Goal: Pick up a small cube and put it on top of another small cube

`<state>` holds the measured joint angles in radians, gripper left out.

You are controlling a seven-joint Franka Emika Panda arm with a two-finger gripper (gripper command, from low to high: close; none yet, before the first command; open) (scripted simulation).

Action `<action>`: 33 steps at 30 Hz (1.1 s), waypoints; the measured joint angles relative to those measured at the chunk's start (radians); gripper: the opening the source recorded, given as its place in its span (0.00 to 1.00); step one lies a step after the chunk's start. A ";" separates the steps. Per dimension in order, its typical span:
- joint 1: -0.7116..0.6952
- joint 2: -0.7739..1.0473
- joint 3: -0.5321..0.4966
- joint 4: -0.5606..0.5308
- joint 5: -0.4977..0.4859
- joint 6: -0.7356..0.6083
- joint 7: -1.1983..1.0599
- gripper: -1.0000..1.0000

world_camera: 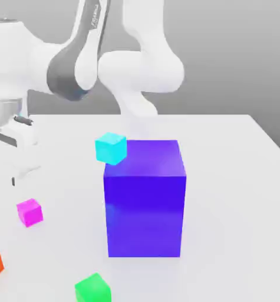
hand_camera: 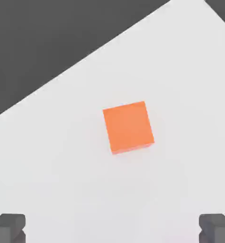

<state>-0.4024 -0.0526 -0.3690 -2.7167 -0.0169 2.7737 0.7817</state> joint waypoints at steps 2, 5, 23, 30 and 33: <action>-0.036 0.077 -0.013 -0.040 0.065 0.045 -0.049 0.50; -0.099 0.192 0.050 -0.045 0.198 0.122 -0.147 0.50; -0.159 0.169 0.093 -0.054 0.141 0.108 -0.106 0.00; 0.007 0.170 0.195 0.100 0.063 -0.042 0.096 0.00; 0.085 0.194 0.256 0.185 0.048 -0.102 0.183 0.00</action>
<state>-0.3169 0.1414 -0.1126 -2.5315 0.0314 2.6716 0.9649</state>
